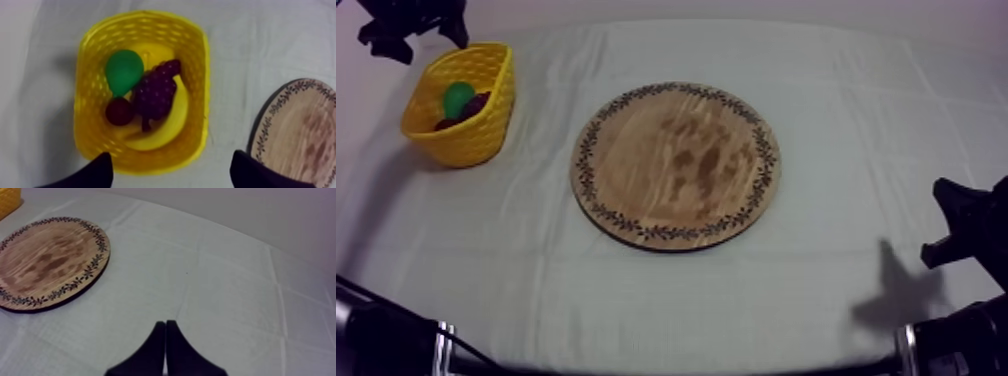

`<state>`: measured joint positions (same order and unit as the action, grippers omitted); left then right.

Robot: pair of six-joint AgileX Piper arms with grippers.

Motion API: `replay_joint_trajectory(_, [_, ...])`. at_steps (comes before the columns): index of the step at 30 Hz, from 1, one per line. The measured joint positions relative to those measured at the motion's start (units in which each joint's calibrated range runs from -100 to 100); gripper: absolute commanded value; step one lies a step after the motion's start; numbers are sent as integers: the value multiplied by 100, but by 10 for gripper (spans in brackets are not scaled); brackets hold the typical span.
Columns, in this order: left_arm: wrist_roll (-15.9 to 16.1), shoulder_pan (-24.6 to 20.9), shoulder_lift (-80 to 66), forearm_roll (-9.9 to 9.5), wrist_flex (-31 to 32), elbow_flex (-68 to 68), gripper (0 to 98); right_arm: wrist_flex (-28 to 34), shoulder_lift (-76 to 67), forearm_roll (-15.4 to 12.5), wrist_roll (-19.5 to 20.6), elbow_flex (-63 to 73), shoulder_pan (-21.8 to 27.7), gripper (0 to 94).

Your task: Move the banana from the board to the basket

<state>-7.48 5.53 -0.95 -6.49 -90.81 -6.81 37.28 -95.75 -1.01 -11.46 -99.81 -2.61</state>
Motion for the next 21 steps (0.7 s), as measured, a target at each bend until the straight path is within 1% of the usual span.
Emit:
replay_joint_trajectory(2, [-57, 52, -291, 7, 120, -137, 777, 0, 0, 0, 0, 0, 0, 3])
replay_joint_trajectory(6, [-56, 110, -980, 66, 331, -495, 690, 0, 0, 0, 0, 0, 0, 3])
replay_joint_trajectory(8, [-30, 141, -1379, 94, 470, -722, 612, 0, 0, 0, 0, 0, 0, 3])
replay_joint_trajectory(13, [-19, 274, -2344, 119, 974, -1347, 363, -9, 0, 0, 26, 0, 0, 3])
replay_joint_trajectory(16, [-23, 312, -2894, 152, 1270, -1760, 235, -1, 0, 0, 2, 0, 0, 3])
replay_joint_trajectory(18, [-7, 331, -3304, 195, 1499, -2070, 174, -1, 0, 0, 3, 0, 0, 3])
replay_joint_trajectory(21, [33, 348, -3945, 227, 1842, -2578, 121, -1, 0, 0, 3, 0, 0, 3])
